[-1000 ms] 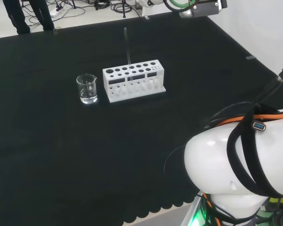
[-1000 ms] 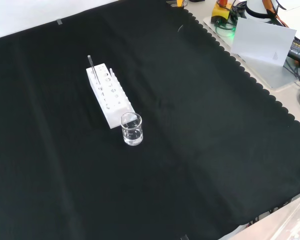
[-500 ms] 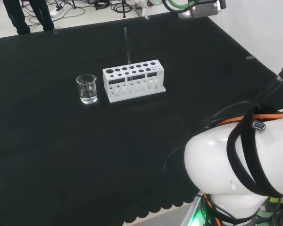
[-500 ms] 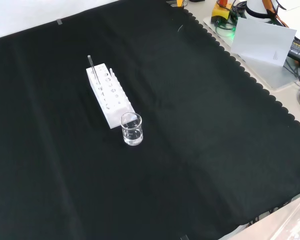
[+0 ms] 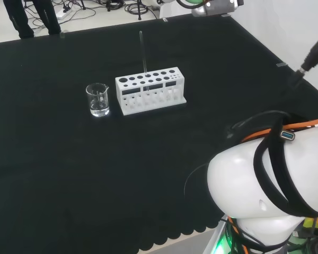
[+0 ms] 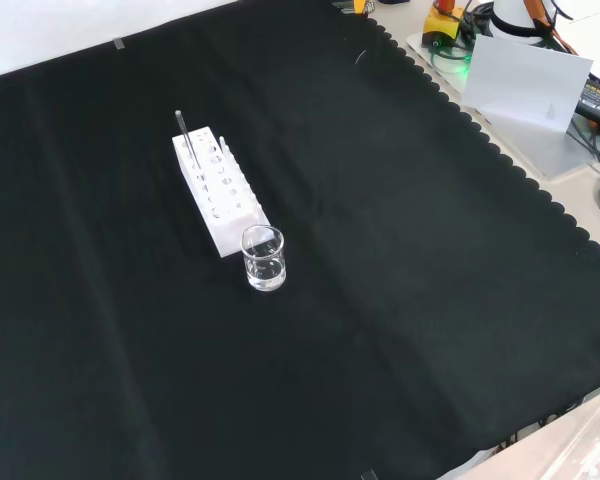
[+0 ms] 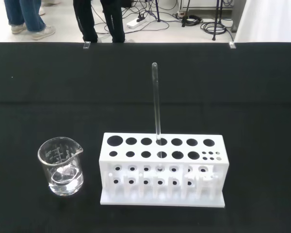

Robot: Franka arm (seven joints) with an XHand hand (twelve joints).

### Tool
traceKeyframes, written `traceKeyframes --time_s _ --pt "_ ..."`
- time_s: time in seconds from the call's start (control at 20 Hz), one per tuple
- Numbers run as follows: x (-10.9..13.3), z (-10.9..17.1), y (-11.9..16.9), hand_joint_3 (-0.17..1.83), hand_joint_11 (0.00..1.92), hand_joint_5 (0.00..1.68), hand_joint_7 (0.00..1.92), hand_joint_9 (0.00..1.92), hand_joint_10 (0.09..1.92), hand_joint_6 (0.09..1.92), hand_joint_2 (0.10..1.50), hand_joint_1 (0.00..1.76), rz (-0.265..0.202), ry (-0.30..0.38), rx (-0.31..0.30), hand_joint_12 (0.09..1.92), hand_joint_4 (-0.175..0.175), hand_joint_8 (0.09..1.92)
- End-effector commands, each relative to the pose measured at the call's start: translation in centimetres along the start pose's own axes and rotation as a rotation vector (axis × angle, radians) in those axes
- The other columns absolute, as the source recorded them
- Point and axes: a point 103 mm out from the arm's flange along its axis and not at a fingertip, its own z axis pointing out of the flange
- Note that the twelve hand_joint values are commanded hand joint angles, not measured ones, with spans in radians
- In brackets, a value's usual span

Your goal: Take the glass rod from the white test tube rack.

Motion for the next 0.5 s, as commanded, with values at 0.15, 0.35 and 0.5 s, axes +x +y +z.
traceKeyframes --time_s 0.15,0.35,0.5 --pt "-0.7 0.5 4.3 0.27 0.0 0.0 0.0 0.04 0.86 0.09 0.88 0.56 -0.016 0.023 -0.004 1.28 -0.052 0.7" --pt "-1.4 0.9 7.1 0.27 0.0 0.0 0.01 0.09 0.86 0.09 0.88 0.55 -0.037 0.025 -0.008 1.37 -0.053 0.74" --pt "-1.6 1.1 9.2 0.28 0.0 0.01 0.03 0.11 0.86 0.09 0.88 0.55 -0.047 0.025 -0.001 1.41 -0.056 0.75"
